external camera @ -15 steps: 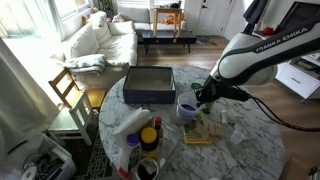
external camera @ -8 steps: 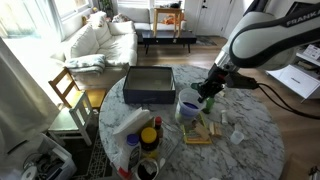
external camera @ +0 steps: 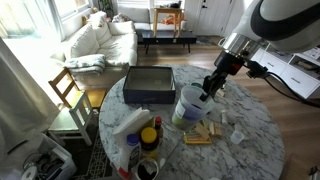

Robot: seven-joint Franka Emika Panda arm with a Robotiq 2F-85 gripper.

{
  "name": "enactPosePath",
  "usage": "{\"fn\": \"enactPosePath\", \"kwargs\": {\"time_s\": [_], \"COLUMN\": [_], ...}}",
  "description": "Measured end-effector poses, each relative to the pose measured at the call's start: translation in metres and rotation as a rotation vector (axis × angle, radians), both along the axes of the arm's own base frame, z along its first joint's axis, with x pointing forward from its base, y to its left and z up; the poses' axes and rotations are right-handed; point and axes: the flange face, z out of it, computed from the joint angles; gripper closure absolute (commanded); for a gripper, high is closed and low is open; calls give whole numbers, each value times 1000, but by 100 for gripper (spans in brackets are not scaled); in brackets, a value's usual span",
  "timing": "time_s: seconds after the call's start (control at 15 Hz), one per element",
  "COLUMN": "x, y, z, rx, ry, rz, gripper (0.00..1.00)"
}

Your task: Move the plastic cup to the left side of the table then put the green bottle in it

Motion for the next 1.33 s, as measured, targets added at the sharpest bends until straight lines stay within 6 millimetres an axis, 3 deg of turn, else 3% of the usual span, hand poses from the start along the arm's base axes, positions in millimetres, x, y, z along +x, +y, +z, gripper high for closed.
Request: {"fn": "enactPosePath", "kwargs": {"time_s": [0.47, 1.33], "x": [2, 18], "y": [39, 62], "z": [-13, -48], "rx": [9, -85], "ry": [-55, -152], "rz": [168, 285], "gripper": [99, 99]}}
